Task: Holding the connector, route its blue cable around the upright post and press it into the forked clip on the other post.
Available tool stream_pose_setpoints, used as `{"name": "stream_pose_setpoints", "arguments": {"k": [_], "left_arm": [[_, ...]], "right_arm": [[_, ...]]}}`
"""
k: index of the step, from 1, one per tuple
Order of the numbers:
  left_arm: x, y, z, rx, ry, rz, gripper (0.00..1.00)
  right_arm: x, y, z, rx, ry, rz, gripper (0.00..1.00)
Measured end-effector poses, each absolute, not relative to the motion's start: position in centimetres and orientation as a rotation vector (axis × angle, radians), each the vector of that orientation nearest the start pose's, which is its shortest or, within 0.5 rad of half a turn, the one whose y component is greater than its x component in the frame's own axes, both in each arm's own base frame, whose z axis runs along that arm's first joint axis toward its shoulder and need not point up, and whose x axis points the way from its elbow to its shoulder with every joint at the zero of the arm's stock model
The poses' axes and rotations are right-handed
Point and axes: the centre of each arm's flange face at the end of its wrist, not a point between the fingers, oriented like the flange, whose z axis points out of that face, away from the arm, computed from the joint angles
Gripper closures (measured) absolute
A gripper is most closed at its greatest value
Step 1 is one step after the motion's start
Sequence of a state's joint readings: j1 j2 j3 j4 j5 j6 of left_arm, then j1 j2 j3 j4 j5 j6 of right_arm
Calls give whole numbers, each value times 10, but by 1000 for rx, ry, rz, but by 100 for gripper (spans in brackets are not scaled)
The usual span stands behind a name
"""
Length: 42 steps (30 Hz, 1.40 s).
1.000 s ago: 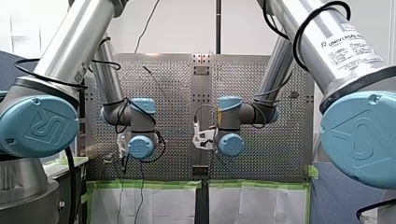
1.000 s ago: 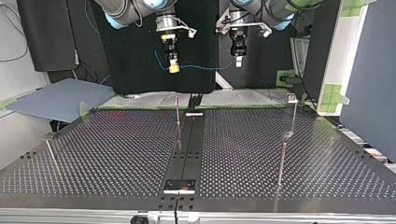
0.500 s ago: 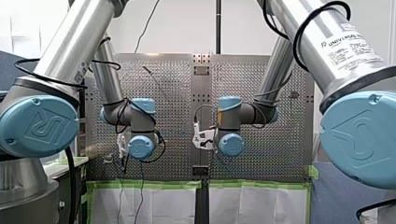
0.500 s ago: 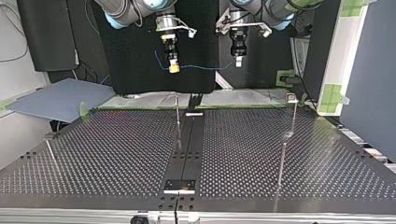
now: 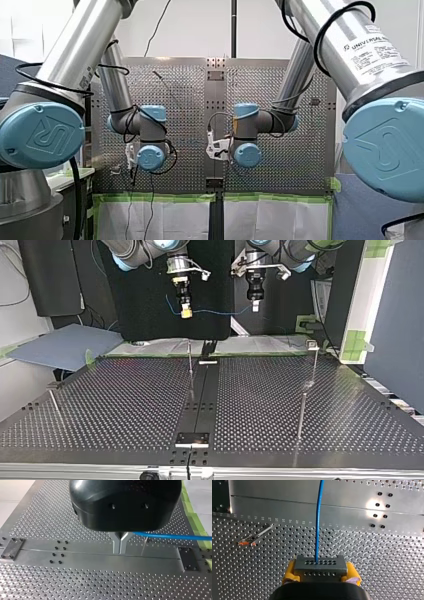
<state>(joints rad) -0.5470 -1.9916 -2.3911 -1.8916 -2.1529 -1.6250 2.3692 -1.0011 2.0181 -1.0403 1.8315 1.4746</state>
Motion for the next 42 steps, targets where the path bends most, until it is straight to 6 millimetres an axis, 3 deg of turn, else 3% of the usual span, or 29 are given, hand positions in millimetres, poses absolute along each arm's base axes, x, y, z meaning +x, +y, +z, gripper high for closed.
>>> {"name": "stream_pose_setpoints", "arguments": {"k": [26,35,42], "left_arm": [[286,-267,79,-70,1563,-22,100],[279,-243,61,-111,1584,-73,100],[281,-247,64,-135,1535,-198,100]], "right_arm": [[458,-295,90,1589,-811,1548,100],[462,-271,85,1628,-887,1534,100],[452,-265,79,1634,-999,1468,100]]}}
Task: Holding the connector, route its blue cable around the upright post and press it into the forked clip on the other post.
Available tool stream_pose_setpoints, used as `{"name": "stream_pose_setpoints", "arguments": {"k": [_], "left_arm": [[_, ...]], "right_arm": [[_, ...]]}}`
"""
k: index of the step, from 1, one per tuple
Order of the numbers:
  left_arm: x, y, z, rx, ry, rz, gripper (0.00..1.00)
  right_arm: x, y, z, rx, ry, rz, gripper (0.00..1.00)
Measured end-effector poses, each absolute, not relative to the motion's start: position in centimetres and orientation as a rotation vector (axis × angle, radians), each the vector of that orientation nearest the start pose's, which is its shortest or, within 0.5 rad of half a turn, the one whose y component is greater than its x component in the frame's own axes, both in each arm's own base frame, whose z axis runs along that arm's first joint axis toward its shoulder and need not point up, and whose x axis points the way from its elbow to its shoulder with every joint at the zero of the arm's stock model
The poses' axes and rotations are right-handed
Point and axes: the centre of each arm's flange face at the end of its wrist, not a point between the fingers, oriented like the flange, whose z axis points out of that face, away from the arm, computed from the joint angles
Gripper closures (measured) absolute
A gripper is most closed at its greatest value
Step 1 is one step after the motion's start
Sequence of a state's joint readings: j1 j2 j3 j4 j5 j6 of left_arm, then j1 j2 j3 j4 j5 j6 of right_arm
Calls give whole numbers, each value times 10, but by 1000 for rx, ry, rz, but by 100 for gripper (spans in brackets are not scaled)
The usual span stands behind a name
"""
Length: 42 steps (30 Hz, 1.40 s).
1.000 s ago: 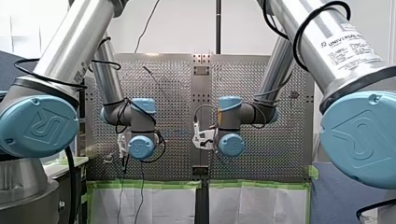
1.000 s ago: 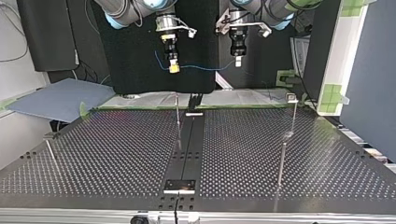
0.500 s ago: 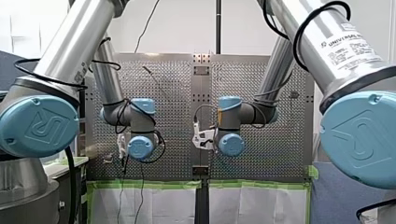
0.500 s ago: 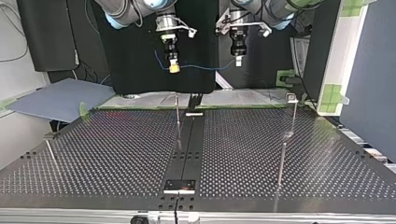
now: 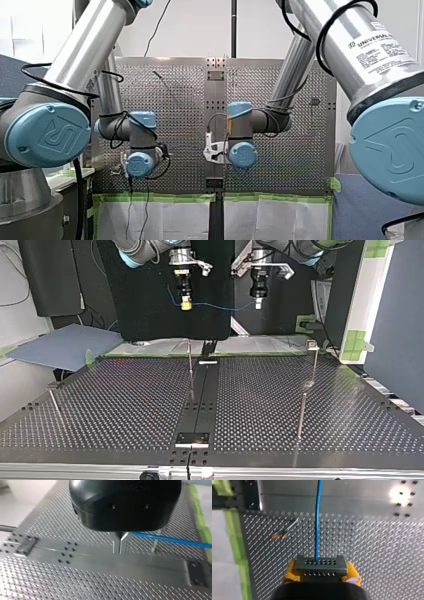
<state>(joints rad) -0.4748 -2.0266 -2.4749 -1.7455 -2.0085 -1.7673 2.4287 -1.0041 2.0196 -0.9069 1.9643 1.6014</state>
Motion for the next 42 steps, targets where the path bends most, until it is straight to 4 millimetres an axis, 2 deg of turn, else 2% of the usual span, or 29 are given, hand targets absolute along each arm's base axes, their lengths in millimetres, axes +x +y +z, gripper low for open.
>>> {"name": "stream_pose_setpoints", "arguments": {"k": [7,12,15,22,30,42], "left_arm": [[287,-255,72,-168,1467,-319,100],[291,-254,78,-179,1421,-345,100],[303,-253,88,-175,1384,-346,100],[334,-244,117,-162,1337,-340,100],[347,-237,147,-163,1312,-326,100],[372,-234,208,-224,1230,-326,100]], "right_arm": [[444,-261,74,1677,-1030,1394,100],[443,-262,72,1683,-1033,1374,100],[446,-269,78,1666,-1024,1357,100],[452,-274,113,1651,-1020,1393,100],[460,-279,160,1634,-993,1515,100],[482,-298,262,1595,-887,1681,100]]}}
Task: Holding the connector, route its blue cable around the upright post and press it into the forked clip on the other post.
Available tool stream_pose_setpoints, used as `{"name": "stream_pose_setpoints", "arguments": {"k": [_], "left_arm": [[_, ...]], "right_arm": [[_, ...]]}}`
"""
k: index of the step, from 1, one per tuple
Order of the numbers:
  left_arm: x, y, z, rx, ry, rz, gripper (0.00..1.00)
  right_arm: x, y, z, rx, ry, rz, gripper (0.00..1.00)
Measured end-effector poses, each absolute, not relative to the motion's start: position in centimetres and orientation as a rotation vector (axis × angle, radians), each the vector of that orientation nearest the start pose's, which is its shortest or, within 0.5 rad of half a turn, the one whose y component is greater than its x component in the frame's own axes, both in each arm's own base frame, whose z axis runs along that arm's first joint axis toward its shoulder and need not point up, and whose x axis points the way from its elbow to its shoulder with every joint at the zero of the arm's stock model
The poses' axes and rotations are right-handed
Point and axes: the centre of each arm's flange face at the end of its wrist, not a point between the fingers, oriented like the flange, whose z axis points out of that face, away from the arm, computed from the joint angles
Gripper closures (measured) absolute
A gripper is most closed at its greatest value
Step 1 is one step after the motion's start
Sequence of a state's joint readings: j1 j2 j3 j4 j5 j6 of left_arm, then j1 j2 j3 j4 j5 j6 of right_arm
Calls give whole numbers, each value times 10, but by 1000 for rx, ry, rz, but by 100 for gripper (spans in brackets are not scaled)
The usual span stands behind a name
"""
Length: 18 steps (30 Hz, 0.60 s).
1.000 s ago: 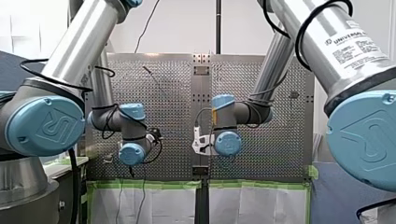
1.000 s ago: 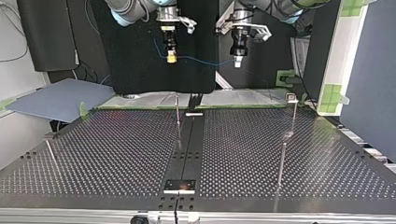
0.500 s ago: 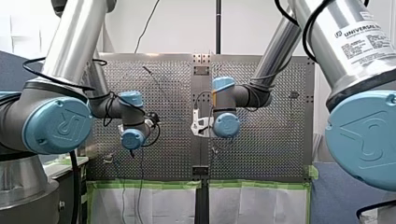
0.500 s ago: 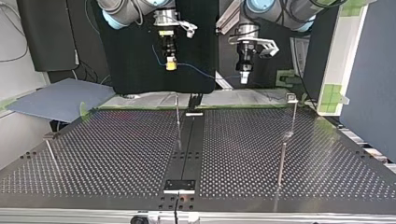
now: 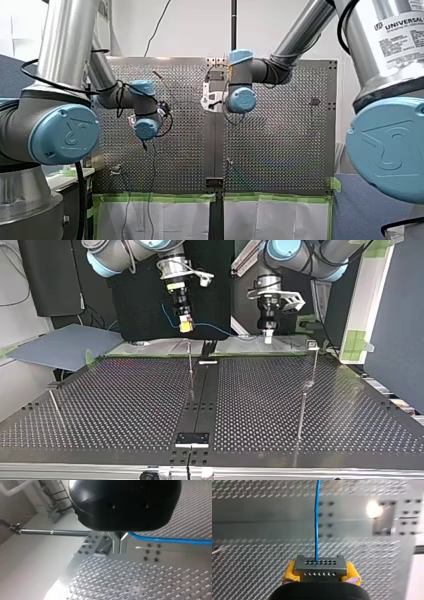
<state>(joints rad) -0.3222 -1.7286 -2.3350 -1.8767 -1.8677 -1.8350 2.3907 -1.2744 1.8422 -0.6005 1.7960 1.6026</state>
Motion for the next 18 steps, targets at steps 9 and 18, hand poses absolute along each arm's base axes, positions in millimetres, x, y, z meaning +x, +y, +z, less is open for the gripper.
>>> {"name": "stream_pose_setpoints", "arguments": {"k": [9,18], "left_arm": [[384,-222,251,-321,1167,-333,100],[393,-209,303,-380,1097,-342,100]], "right_arm": [[485,-299,326,1569,-840,1754,100],[490,-307,346,1567,-821,1784,100]]}}
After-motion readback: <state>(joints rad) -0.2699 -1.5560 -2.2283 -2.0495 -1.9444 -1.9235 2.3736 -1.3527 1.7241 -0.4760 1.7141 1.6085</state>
